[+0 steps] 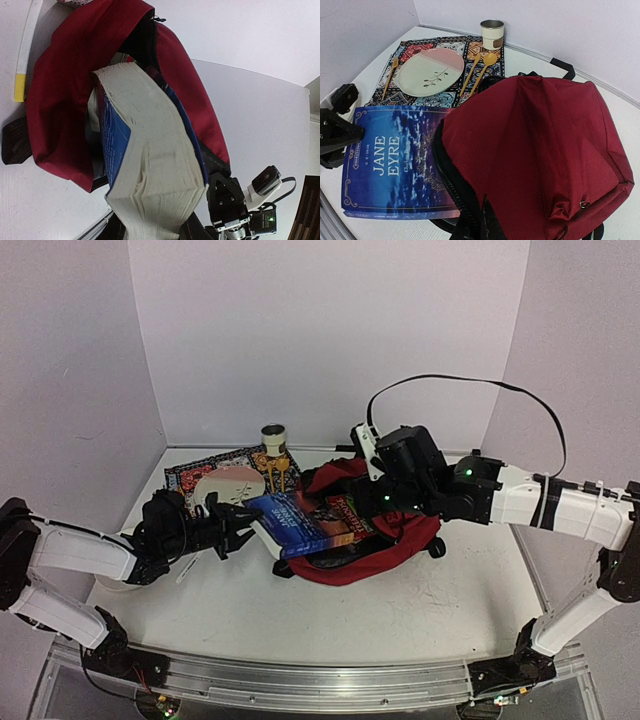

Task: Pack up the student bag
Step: Place the book in the largest pocket of the bag.

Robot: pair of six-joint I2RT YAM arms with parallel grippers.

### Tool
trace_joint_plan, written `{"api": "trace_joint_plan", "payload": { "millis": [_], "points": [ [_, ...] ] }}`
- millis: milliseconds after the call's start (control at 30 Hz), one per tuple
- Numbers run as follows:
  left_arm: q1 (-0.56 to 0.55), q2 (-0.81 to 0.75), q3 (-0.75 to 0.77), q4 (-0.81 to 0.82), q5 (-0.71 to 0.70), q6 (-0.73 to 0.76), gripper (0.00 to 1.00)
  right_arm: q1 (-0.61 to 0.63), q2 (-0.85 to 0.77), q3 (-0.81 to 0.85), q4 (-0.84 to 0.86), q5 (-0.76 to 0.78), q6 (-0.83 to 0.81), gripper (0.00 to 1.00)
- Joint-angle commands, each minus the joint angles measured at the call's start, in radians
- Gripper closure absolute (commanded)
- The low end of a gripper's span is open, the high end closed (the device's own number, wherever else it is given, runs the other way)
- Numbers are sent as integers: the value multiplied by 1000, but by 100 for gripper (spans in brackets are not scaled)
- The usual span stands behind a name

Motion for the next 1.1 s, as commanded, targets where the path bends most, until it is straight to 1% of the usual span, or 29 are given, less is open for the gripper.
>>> {"api": "trace_joint_plan", "payload": {
  "millis": [0,167,333,467,567,900,1067],
  "points": [
    [1,-2,134,223,-13,-2,100,7,-71,-15,77,-42,14,100],
    [-7,66,185,235,-19,-7,100,7,-81,-19,111,-87,4,100],
    [-39,131,235,276,-16,7,100,7,-80,-17,132,-119,-3,100],
    [-58,172,265,343,3,13,100,7,-74,-18,146,-138,-2,100],
    [-65,172,273,389,20,16,100,7,-72,-22,148,-144,0,100],
    [-68,98,254,400,25,46,100,6,-105,-48,160,-103,0,100],
    [-75,168,271,403,39,49,100,6,-100,-42,170,-120,-3,100]
  ]
}}
